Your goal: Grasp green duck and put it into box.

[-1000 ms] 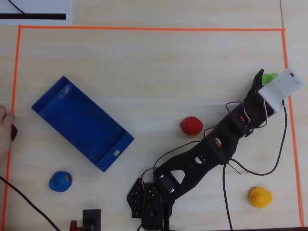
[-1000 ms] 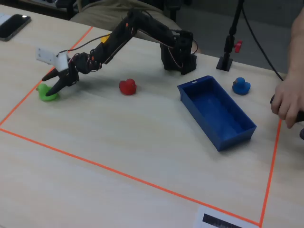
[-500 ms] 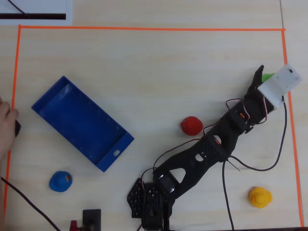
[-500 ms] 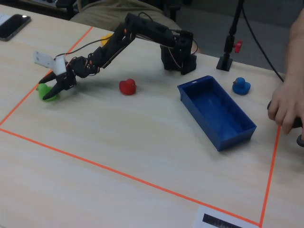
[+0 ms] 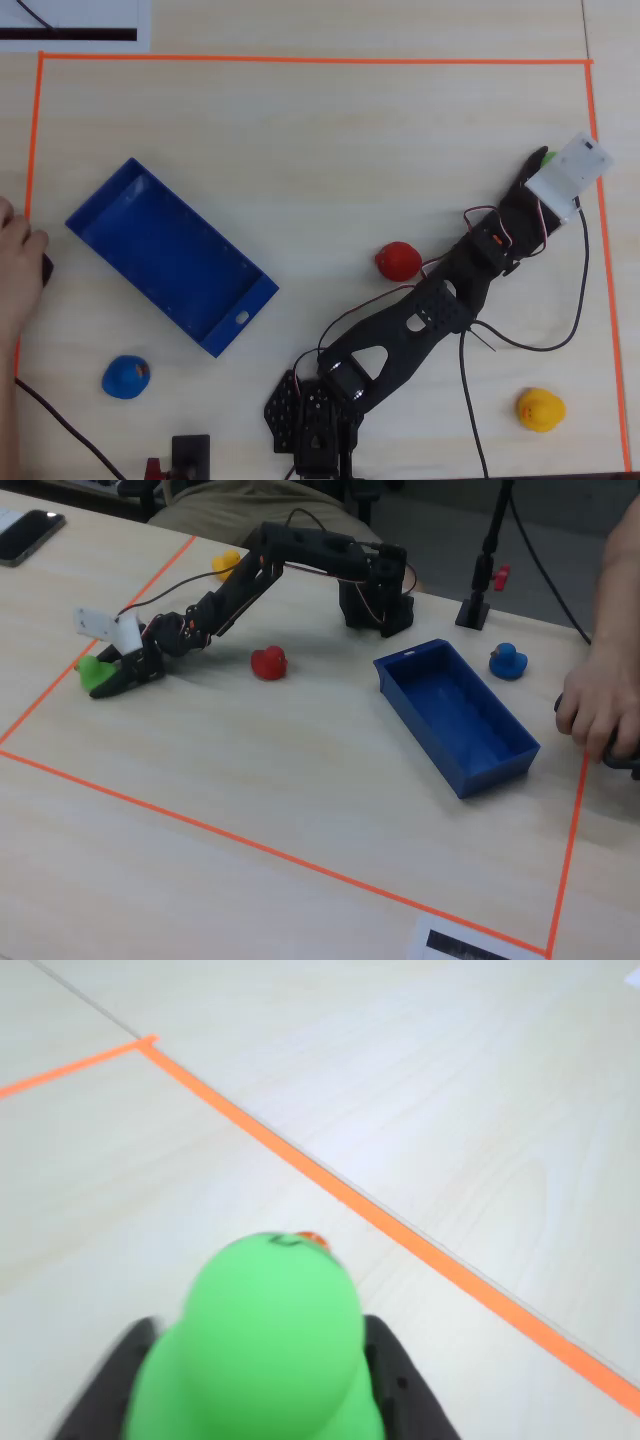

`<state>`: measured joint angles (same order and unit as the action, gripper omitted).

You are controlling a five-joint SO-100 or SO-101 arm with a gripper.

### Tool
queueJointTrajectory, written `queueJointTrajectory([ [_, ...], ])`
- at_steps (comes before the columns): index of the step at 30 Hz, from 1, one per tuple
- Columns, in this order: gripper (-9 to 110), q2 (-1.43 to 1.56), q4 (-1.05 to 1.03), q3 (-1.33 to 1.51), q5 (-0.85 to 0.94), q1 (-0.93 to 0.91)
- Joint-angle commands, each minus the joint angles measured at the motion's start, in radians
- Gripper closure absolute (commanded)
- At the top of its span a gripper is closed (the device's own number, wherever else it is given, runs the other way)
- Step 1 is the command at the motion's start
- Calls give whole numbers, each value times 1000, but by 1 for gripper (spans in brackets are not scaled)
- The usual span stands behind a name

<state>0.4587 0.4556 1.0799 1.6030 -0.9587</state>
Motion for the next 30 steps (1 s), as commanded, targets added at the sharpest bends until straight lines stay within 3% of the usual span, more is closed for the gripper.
queueJointTrajectory([
  [1,101,74,-86,-48,-40,-9],
  [9,101,486,-555,103,-285,26],
  [16,101,1023,-1065,325,-448,209],
  [23,101,1465,-1488,522,-598,577],
  [30,101,1608,-1885,528,-907,1121],
])
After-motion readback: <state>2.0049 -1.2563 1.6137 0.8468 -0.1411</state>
